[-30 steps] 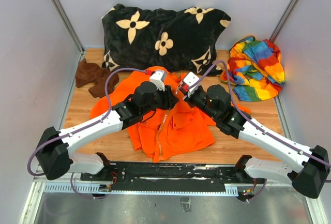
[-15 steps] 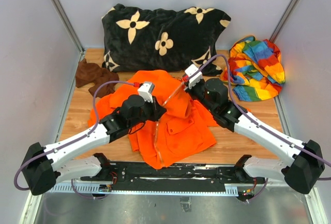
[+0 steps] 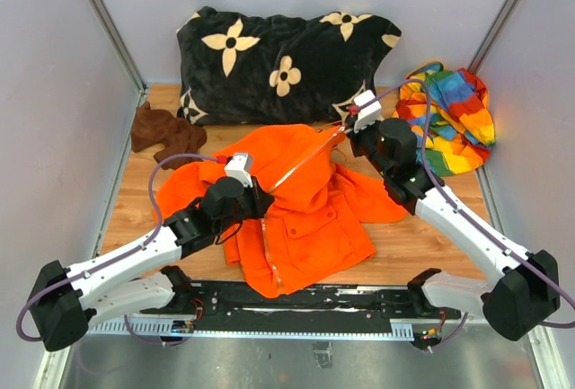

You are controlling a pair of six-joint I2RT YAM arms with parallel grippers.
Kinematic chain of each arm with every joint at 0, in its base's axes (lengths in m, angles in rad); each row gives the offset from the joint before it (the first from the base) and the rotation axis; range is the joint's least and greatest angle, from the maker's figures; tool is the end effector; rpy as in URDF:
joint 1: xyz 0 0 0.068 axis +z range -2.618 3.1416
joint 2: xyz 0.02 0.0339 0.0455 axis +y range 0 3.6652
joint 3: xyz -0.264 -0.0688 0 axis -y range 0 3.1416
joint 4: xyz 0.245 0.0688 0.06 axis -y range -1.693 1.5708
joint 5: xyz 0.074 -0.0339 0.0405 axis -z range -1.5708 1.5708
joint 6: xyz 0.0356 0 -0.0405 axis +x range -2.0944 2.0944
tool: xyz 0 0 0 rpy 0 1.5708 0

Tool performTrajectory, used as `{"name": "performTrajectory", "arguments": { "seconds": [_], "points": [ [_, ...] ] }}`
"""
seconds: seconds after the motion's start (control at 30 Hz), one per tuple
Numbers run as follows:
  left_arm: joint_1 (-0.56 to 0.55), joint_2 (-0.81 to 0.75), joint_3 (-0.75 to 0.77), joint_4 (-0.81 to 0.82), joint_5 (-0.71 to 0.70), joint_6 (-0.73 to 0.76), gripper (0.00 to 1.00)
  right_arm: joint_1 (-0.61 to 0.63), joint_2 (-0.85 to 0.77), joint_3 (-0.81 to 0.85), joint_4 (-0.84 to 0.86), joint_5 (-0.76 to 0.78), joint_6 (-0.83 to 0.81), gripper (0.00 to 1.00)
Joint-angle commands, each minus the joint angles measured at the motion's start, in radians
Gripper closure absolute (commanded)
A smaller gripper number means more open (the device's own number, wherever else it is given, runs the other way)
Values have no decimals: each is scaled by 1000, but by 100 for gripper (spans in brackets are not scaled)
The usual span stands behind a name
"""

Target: Zip up the jacket

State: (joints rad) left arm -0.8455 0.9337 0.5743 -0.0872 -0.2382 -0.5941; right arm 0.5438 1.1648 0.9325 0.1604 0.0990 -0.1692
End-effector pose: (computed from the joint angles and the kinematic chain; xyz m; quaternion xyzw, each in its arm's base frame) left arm 0.1465 -0.1526 0.2488 0.0425 0.8415 -0.2733 0.4642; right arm 0.2390 0.1404 0.3502 -0.2236 0.6970 0.0911 0.6752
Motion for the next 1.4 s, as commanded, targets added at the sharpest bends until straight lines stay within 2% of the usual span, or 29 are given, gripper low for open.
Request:
{"name": "performTrajectory", "arguments": {
  "seconds": [0.0,0.23,0.43,0.6,0.7,0.97,1.07,1.2,1.23,1.37],
  "points": [
    [9,-8,0,-161,-120,4,100,-97,-44,54,57,82,35,99],
    [51,32,69,-163,-169,51,100,-151,-84,43,18,40,76,99],
    [133,105,245,-137,-188,132,100,-151,-158,26,-37,-23,112,99],
    [143,137,351,-121,-194,168,97,-151,-255,-42,-98,-100,182,99],
    [144,124,317,-105,-137,147,88,-151,-322,-123,-113,-137,241,99],
    [144,12,47,-31,-5,-9,72,-151,-505,-353,-169,-175,351,95],
    [144,-19,-34,9,54,-78,60,-151,-568,-417,-215,-169,376,89],
    [144,-65,-34,-34,82,-97,35,-151,-630,-432,-308,-152,385,72],
    [144,-82,-19,-60,70,-92,31,-151,-646,-427,-338,-143,383,65],
    [144,-165,65,-182,-7,-56,14,-150,-712,-384,-467,-45,384,23]
  ]
}}
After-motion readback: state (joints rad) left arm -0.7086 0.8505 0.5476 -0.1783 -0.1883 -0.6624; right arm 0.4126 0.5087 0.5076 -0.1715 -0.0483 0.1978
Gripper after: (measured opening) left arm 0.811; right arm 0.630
